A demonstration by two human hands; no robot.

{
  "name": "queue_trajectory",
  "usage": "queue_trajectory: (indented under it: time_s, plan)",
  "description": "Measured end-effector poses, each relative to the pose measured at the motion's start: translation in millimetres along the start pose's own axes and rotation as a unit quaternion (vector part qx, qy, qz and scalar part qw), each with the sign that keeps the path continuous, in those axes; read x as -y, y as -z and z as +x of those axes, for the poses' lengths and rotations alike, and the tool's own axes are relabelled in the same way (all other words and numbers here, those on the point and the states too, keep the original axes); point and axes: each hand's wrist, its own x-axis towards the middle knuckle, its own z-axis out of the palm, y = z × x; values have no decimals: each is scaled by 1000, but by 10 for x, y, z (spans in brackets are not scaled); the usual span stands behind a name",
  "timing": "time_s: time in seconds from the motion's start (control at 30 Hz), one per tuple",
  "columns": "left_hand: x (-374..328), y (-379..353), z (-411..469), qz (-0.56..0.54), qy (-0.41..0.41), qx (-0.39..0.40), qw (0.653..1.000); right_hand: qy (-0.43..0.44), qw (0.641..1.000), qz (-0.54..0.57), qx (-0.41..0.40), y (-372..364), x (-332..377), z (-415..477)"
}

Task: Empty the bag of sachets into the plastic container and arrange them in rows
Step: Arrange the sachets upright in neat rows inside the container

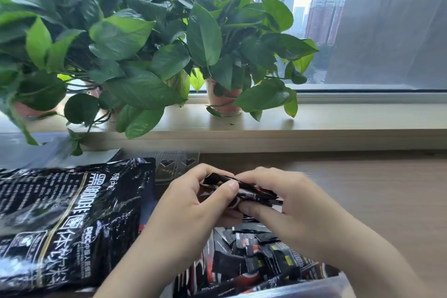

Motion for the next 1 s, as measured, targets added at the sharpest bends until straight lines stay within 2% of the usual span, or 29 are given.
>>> queue_trajectory:
  time_s: [0.1, 0.27, 0.37, 0.67, 0.73, 0.83, 0.9, 1.0]
  plan:
    - [-1, 17, 0, -23, 3, 1, 1000, -17, 1000, 17, -12, -1, -21, -15]
    - [-20, -7, -17, -67, 19, -6, 998, 13, 1000, -11, 5, -20, -4, 3]
    - [-11, -20, -19, -57, 5, -22, 998, 17, 1000, -13, 11, -42, 7, -3]
    - [-40, 21, -16, -65, -32, -62, 995, -82, 987, 92, -103, -83, 96, -22]
    - [-36, 21, -20, -60, -35, -64, 996, -113, 973, 151, -136, -131, 98, -10]
    - [-25, 23, -19, -57, -37, -70, 995, -155, 952, 223, -142, -197, 122, 21]
    - [-15, 31, -17, -39, -38, -74, 996, -153, 944, 254, -144, -211, 157, 29]
    - [-5, 12, -19, -5, -38, -63, 997, -123, 954, 220, -163, -231, 186, 28]
